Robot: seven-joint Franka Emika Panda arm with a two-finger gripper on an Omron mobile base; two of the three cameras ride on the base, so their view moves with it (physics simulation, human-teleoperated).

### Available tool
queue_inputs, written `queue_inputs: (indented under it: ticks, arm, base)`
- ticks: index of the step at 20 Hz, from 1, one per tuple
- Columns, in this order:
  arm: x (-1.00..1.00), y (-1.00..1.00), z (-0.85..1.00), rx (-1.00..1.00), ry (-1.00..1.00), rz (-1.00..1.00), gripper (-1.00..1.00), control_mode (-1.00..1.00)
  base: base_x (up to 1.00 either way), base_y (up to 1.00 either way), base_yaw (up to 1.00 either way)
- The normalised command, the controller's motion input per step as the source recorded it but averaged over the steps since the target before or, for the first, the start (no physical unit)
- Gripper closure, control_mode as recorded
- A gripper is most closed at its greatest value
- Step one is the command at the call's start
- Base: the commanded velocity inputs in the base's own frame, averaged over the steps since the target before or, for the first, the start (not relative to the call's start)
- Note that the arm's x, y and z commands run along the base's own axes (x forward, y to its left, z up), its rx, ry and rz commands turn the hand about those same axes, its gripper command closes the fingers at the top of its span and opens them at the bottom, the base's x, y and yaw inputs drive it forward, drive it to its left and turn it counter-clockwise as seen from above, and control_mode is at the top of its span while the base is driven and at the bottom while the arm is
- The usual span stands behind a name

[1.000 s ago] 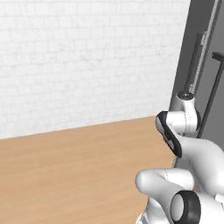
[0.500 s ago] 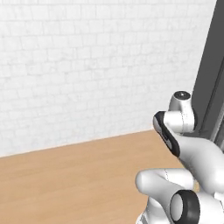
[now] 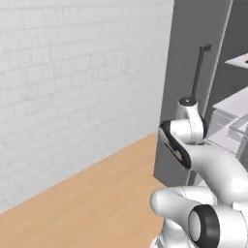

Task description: Place one eggplant and one chicken drumstick in each tupperware on the nearby counter, to pack two identical lunches.

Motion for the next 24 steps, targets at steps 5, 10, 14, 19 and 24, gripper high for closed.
queue_inputs:
  ticks: [5,10,14,19,24]
  arm:
    - [0.0,0.0,0.0,0.0,0.0,0.0,-1.0,1.0]
    - [0.0,0.0,0.0,0.0,0.0,0.0,-1.0,1.0]
    - [0.0,0.0,0.0,0.0,0.0,0.0,-1.0,1.0]
    - [0.0,0.0,0.0,0.0,0.0,0.0,-1.0,1.0]
    - [0.0,0.0,0.0,0.0,0.0,0.0,-1.0,1.0]
  base:
    - [0.51,0.22,-0.83]
    - [0.73,0.83,-0.69]
    - [0.82,0.92,-0.53]
    - [0.72,0.31,-0.63]
    - [0.11,-0.04,-0.14]
